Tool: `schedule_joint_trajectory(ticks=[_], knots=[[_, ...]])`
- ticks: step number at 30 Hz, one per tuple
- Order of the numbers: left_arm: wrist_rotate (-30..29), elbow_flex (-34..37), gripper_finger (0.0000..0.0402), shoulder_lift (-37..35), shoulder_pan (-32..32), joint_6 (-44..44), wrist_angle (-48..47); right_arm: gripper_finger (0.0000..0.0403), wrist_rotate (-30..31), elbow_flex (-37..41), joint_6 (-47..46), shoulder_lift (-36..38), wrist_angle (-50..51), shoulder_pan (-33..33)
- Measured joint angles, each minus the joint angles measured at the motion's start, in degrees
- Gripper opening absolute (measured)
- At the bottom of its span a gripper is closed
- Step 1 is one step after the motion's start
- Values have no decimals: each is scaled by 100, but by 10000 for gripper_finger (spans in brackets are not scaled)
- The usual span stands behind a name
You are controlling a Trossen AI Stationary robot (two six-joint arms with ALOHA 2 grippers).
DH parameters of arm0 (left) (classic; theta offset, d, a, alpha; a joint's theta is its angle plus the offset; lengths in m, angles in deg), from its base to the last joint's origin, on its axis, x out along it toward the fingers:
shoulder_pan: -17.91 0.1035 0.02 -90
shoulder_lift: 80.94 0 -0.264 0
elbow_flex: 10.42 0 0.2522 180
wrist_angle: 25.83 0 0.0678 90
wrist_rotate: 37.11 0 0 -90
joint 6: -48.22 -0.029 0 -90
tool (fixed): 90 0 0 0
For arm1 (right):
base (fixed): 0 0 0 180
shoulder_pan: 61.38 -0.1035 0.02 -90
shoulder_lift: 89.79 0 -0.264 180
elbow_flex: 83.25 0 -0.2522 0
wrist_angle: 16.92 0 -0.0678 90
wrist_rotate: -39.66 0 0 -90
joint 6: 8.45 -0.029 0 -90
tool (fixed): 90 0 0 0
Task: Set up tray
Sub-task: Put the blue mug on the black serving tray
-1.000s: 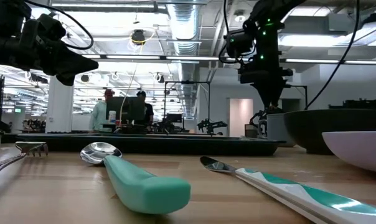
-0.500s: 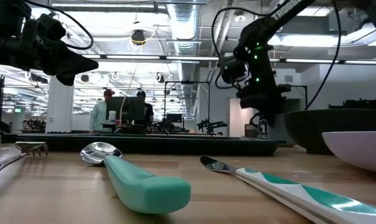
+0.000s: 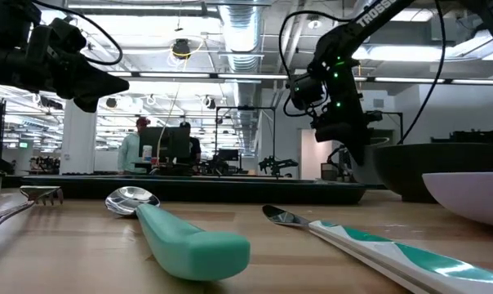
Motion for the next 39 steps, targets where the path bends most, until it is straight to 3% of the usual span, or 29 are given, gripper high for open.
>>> schedule_joint_trajectory(ticks=[6,12,17,21,28,39], knots=[[1,0,0,0,0,0,0,7,-561,-270,-59,255,162,-39],[1,-2,0,0,-2,0,0,9,-1329,-1268,83,345,65,-378],[1,0,0,0,-2,0,0,4,-1522,-1929,366,347,-516,-746],[1,0,0,0,1,0,0,4,-1529,-2015,444,325,-753,-844],[1,-1,0,0,0,0,1,4,-1501,-2121,328,-484,-570,-742],[-1,0,0,1,0,0,0,5,-1475,-3145,621,-1758,78,-808]])
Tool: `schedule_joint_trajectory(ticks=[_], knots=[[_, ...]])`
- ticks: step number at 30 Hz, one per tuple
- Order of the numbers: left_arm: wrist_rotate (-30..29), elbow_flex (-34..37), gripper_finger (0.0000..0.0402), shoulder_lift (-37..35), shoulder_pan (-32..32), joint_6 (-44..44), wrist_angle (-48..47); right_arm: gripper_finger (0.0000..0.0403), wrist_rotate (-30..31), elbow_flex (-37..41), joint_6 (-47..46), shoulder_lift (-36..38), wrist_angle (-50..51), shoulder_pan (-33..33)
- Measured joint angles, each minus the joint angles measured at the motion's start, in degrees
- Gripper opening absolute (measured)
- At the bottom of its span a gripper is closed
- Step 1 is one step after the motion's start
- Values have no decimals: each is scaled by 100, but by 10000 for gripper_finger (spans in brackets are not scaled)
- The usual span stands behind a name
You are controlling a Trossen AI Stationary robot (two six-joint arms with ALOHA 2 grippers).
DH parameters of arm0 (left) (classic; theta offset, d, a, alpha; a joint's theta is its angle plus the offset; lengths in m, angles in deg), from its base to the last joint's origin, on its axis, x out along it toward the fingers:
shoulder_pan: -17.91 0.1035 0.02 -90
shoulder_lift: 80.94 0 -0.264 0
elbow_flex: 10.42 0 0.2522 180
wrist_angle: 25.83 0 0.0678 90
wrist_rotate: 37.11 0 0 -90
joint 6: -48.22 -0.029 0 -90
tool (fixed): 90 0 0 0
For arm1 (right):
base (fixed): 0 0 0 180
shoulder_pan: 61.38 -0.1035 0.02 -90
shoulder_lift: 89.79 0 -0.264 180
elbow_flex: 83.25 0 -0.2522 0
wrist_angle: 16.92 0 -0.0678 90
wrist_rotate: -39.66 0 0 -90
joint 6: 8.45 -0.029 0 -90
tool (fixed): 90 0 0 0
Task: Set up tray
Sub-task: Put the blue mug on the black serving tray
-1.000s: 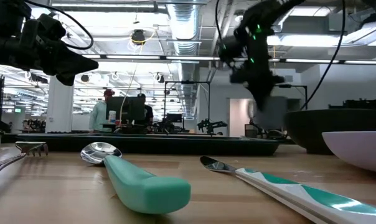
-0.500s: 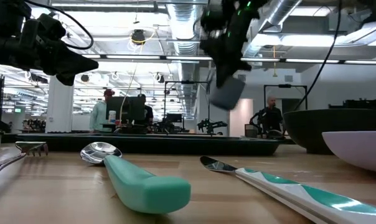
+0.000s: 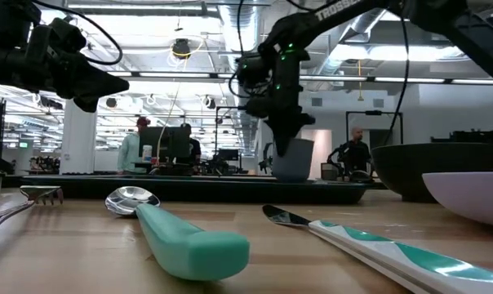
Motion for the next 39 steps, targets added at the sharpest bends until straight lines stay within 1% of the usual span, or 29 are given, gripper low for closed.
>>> schedule_joint_trajectory(ticks=[4,6,8,15,20,31,34,39], knots=[[-2,0,0,-1,-1,0,0,5,37,-78,29,-208,94,1],[-4,0,0,-1,1,0,0,5,146,-97,23,-302,-28,0],[0,0,0,-1,-1,0,2,6,180,-94,36,-304,115,24],[-2,-1,0,-1,-1,0,0,14,160,-90,27,-330,30,26],[-2,-2,0,-1,0,0,2,44,151,-79,108,-341,-18,26],[-7,-2,0,-1,0,0,0,125,149,-86,129,-341,-92,26],[-9,-2,0,-1,-1,0,0,145,149,-253,211,-341,16,26],[-12,0,0,-1,-1,0,0,166,173,-781,274,-341,192,26]])
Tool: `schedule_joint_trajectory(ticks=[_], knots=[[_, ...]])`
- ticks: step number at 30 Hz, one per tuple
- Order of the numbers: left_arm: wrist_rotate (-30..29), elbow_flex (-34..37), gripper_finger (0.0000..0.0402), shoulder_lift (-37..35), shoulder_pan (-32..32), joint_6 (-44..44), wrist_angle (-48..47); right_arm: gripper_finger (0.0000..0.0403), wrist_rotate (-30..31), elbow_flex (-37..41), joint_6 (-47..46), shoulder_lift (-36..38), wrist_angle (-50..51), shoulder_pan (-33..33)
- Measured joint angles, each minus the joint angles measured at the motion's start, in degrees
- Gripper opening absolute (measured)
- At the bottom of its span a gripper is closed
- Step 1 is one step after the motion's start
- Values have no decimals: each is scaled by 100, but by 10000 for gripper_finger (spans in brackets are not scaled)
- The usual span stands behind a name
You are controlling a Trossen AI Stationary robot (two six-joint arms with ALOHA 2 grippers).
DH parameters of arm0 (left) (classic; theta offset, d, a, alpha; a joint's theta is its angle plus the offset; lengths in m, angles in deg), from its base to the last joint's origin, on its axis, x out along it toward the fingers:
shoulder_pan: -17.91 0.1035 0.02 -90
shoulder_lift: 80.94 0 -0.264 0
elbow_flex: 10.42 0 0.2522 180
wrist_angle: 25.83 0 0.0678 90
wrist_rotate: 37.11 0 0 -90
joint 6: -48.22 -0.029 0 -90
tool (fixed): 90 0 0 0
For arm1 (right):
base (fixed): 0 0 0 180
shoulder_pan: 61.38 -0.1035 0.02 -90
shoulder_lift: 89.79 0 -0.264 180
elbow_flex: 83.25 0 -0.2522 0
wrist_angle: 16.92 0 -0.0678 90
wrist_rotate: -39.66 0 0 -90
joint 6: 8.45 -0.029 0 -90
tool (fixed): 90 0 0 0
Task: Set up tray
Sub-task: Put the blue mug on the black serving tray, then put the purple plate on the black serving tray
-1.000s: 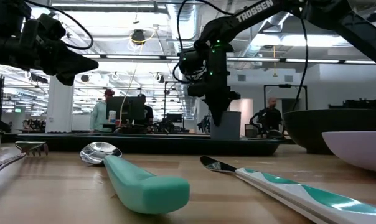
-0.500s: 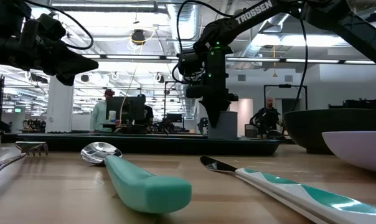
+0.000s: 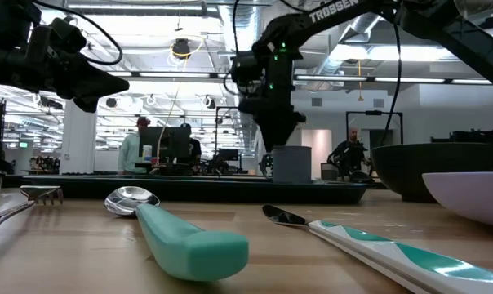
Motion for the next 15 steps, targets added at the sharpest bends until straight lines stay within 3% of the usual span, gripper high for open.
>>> schedule_joint_trajectory(ticks=[11,15], knots=[[-7,0,0,0,2,0,0,163,8,-1777,-277,11,1782,-201],[-7,0,0,0,2,0,0,159,-86,-1446,-551,618,1858,-595]])
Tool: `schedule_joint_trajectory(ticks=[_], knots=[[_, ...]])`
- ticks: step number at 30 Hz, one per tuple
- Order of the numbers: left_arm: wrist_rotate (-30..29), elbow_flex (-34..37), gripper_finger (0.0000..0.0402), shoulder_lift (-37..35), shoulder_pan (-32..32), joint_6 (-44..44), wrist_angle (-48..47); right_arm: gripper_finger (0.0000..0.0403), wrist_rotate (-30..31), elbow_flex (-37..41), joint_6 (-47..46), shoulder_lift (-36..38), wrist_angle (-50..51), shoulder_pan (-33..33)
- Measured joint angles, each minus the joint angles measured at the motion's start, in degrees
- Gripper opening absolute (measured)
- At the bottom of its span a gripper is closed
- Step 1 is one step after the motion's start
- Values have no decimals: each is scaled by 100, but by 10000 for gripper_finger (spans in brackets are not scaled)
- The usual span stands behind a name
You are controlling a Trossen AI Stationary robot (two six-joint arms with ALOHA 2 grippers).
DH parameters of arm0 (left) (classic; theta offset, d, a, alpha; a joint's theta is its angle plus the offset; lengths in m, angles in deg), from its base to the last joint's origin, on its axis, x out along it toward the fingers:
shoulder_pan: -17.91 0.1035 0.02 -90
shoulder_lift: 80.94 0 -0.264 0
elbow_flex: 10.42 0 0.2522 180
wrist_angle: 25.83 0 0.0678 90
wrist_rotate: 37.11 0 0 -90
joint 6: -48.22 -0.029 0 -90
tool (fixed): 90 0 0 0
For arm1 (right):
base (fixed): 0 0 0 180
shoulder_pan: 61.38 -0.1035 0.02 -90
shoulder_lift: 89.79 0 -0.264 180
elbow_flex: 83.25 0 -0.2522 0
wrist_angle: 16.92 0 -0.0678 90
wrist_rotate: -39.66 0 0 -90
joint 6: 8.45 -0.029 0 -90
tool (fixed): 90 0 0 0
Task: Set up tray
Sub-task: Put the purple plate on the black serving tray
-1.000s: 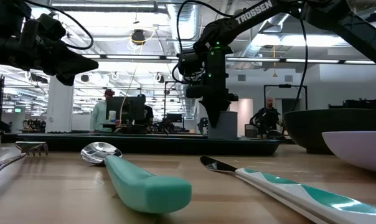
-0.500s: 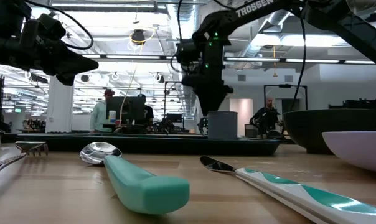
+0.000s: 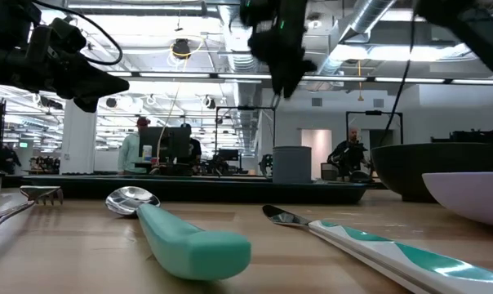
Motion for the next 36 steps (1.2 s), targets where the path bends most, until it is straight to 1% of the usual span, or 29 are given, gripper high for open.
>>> schedule_joint_trajectory(ticks=[2,6,10,13,18,23,27,30,33,36], knots=[[0,0,0,0,-1,0,0,157,5,144,-88,310,-5,-269],[0,0,0,0,-1,0,0,157,212,458,-334,807,-43,-917],[2,-1,0,1,-2,0,0,157,663,1042,-1027,1256,-43,-1511],[2,0,0,2,-2,0,0,155,804,1724,-1724,1604,-50,-1912],[2,0,0,1,-1,0,0,152,765,3015,-3095,2172,-170,-2608],[2,0,0,0,-2,0,0,154,249,3925,-4526,2601,-972,-3426],[2,0,0,0,-2,0,0,152,193,4202,-5390,2688,-1825,-4159],[4,-1,0,0,-2,0,0,149,236,4219,-5836,2548,-2250,-4651],[4,-2,0,1,-1,0,0,148,404,4225,-6281,2273,-2461,-5068],[4,0,0,2,0,0,0,148,363,4227,-6813,1948,-2545,-5349]])
